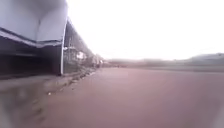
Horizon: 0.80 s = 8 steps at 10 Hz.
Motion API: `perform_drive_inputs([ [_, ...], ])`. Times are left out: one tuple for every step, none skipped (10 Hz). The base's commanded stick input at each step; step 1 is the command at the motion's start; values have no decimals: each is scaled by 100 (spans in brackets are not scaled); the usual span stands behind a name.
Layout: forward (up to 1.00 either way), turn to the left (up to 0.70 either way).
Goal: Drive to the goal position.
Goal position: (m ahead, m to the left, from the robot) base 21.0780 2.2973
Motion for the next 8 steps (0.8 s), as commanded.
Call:
perform_drive_inputs([
  [70, 0],
  [70, 0],
  [70, 0],
  [70, 0],
  [70, 0],
  [70, 0],
  [70, 0],
  [70, 0],
])
